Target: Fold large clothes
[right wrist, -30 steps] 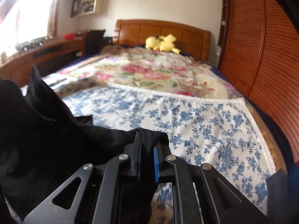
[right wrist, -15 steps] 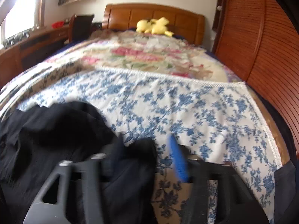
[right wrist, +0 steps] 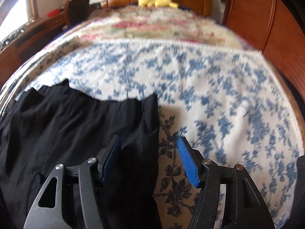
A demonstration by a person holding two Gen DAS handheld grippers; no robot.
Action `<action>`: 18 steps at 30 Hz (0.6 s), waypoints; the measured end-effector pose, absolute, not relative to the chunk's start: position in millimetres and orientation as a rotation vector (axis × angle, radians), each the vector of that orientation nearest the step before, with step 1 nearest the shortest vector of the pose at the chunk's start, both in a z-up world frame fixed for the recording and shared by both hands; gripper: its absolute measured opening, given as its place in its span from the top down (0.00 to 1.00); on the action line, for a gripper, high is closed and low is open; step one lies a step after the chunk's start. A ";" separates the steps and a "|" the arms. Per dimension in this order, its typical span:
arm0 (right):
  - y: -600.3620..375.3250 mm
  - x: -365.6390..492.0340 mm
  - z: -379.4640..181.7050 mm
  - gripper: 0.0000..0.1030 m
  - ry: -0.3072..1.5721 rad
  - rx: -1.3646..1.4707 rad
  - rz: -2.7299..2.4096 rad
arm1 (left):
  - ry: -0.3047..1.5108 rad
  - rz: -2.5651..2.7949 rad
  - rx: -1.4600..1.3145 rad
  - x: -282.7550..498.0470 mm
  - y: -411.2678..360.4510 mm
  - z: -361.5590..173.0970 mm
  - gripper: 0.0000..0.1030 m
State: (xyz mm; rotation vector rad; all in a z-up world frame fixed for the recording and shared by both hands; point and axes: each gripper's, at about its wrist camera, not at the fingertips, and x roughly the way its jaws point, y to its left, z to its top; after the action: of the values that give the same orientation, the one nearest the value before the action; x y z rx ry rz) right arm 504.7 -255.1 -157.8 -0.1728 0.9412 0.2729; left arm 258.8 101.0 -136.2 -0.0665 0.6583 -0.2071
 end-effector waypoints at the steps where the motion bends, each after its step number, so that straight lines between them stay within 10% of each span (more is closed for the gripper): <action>1: -254.2 506.1 -160.6 0.54 0.955 -0.170 0.281 | 0.662 -0.211 -0.066 259.9 99.6 -138.0 0.63; 3: -250.3 508.8 -165.0 0.89 0.984 -0.167 0.309 | 0.669 -0.218 -0.065 260.6 98.1 -141.1 0.63; 5: -245.9 505.6 -160.9 0.96 0.963 -0.188 0.322 | 0.676 -0.221 -0.065 262.3 95.8 -143.5 0.63; 18: -249.6 485.6 -99.7 0.99 0.742 -0.179 0.138 | 0.671 -0.221 -0.060 258.5 94.5 -141.5 0.62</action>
State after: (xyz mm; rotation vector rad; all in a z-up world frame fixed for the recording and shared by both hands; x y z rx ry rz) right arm 485.6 -249.6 -99.7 -0.1786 0.7415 0.1384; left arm 258.5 94.5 -141.5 -0.0602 0.6711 -0.2213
